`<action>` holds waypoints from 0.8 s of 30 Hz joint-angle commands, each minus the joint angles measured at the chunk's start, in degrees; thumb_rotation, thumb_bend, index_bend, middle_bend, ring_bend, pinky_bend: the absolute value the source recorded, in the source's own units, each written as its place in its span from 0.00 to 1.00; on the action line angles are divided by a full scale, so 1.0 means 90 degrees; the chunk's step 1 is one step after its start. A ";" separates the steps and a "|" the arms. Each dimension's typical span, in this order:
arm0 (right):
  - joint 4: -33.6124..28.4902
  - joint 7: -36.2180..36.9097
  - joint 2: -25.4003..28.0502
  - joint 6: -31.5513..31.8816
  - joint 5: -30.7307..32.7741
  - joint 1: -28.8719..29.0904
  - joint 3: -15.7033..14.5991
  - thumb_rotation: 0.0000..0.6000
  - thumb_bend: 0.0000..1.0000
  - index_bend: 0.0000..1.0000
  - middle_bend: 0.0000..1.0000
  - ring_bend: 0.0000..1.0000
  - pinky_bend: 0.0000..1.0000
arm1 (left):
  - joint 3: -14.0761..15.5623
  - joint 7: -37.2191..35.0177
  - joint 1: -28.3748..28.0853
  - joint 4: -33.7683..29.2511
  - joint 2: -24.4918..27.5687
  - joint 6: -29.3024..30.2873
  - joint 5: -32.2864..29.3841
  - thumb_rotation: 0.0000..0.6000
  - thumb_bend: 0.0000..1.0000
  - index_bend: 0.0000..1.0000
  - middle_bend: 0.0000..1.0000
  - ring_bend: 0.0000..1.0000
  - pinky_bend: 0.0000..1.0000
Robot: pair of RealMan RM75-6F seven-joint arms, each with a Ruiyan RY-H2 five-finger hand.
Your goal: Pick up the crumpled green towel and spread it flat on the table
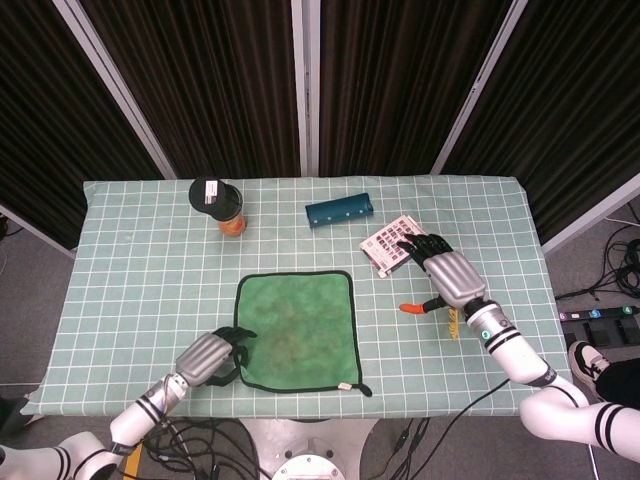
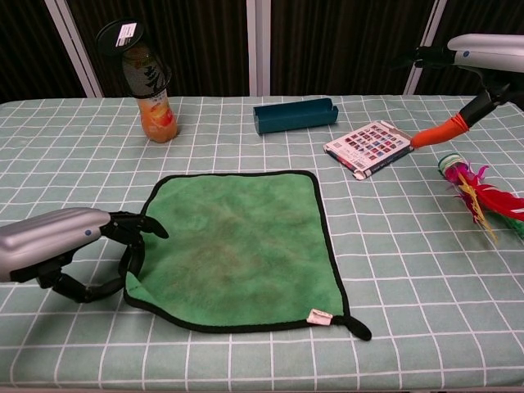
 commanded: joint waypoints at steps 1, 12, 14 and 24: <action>-0.0011 -0.0026 0.0002 -0.0004 0.0014 -0.0001 -0.0001 0.64 0.01 0.08 0.01 0.00 0.00 | -0.0002 0.0017 0.0013 0.0012 0.0019 -0.0015 -0.0014 1.00 0.49 0.64 0.28 0.18 0.21; -0.0069 -0.0035 0.0065 0.0028 0.0038 -0.0043 0.0012 0.65 0.01 0.08 0.01 0.00 0.00 | -0.0167 0.0223 0.0117 -0.0441 0.0244 0.0030 -0.0222 1.00 0.20 0.21 0.16 0.14 0.21; -0.0085 -0.0037 0.0089 0.0048 0.0033 -0.0062 0.0008 0.64 0.01 0.09 0.01 0.00 0.00 | -0.0240 0.0317 0.0148 -0.0526 0.0285 0.0097 -0.0272 1.00 0.16 0.19 0.13 0.12 0.20; -0.0149 0.0099 0.0387 0.0329 0.0011 -0.0332 -0.0020 0.68 0.03 0.10 0.01 0.00 0.00 | -0.0817 0.0432 0.0370 -0.1160 0.1239 0.0324 -0.1137 1.00 0.12 0.19 0.12 0.11 0.20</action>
